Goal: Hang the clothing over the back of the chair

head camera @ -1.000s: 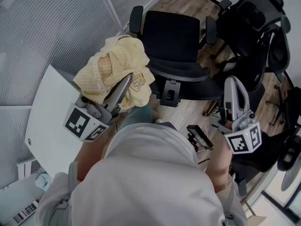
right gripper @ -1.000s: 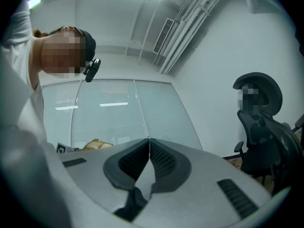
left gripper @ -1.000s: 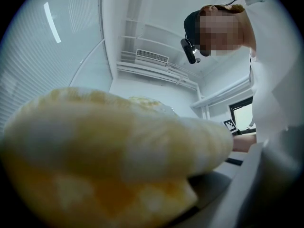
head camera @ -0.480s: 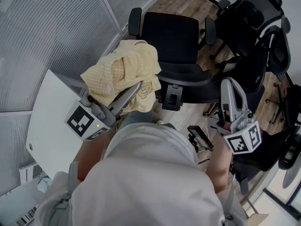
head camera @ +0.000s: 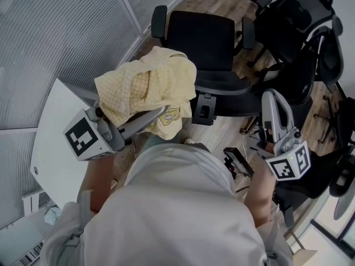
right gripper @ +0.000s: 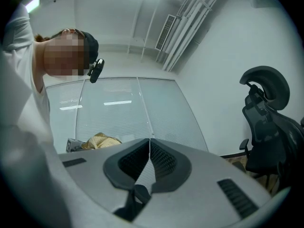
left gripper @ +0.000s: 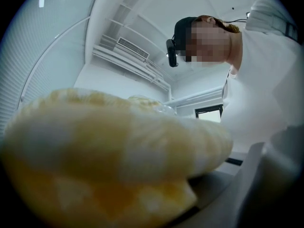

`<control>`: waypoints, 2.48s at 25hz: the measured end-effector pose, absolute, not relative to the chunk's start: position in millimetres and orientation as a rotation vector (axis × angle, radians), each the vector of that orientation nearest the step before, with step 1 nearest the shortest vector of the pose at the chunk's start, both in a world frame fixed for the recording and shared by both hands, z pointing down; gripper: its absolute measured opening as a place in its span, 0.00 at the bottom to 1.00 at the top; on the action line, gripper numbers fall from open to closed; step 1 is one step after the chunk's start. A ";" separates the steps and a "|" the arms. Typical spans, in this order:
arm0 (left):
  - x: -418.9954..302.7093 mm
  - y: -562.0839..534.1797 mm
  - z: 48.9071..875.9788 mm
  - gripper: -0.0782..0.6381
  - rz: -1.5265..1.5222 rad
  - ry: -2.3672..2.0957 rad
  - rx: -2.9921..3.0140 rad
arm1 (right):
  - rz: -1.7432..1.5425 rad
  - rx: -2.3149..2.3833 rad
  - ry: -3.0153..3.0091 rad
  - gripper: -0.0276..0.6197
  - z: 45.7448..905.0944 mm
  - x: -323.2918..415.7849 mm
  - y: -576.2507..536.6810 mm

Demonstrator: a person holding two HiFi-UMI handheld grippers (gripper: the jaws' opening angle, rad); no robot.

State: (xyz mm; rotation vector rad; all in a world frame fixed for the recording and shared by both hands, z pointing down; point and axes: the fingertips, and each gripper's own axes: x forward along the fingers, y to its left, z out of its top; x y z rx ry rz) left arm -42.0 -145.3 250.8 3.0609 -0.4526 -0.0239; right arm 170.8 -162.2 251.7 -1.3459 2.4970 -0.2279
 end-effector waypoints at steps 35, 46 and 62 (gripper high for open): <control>42.6 -55.9 248.4 0.28 -0.098 0.431 2.841 | -0.194 -1.418 2.427 0.08 253.7 220.2 -133.5; 55.9 -130.3 278.5 0.28 -0.102 0.163 2.802 | -0.207 -1.438 2.417 0.08 256.5 226.3 -140.8; 83.2 -178.3 315.0 0.28 0.157 -0.071 2.936 | -0.230 -1.438 2.417 0.08 261.6 221.2 -145.1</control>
